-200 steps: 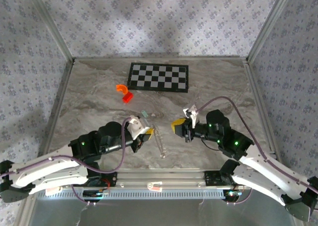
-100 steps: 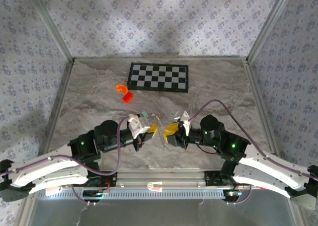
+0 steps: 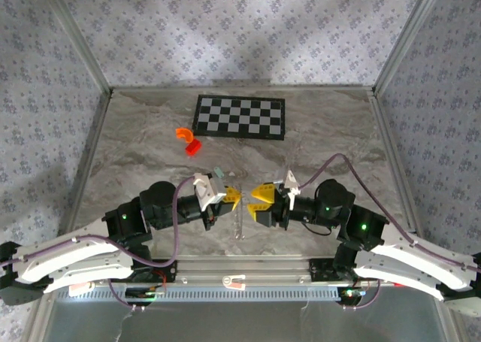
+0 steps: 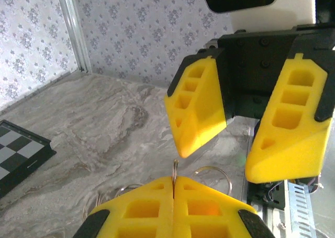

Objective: Put the keys on the keyring

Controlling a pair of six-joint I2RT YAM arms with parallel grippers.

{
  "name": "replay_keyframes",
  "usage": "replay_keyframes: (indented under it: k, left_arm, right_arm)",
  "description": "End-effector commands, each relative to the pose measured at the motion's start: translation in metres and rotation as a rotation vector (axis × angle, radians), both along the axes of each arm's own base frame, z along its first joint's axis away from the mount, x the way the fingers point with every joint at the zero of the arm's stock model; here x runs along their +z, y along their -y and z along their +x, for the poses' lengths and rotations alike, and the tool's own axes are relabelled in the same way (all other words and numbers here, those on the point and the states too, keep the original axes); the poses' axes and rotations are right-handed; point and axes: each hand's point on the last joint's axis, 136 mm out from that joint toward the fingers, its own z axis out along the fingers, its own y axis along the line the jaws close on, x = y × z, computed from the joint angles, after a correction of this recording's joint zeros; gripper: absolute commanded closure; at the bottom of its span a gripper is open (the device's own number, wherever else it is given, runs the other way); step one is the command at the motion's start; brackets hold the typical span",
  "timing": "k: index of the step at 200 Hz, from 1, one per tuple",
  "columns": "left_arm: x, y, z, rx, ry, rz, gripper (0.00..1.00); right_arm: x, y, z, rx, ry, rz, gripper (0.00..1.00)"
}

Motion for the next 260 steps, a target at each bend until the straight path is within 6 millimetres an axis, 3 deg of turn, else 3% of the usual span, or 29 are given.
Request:
replay_keyframes:
  k: [1,97,145,187,260]
  left_arm:
    - [0.046,-0.005,-0.011,-0.044,0.053,-0.142,1.00]
    - [0.071,-0.014,-0.036,-0.162,0.092,-0.268,1.00]
    - [0.078,-0.015,-0.049,-0.236,0.100,-0.301,1.00]
    - [0.078,-0.014,-0.050,-0.240,0.102,-0.302,1.00]
    - [0.074,-0.012,-0.037,-0.171,0.098,-0.288,1.00]
  right_arm:
    - [0.021,-0.001,-0.009,0.034,0.041,0.048,0.55]
    - [0.056,0.025,-0.023,0.028,0.103,0.171,0.68]
    - [0.059,0.023,-0.020,0.013,0.112,0.182,0.70]
    - [0.070,0.020,-0.018,0.011,0.131,0.192,0.69]
    - [0.055,0.002,-0.023,0.044,0.116,0.109,0.69]
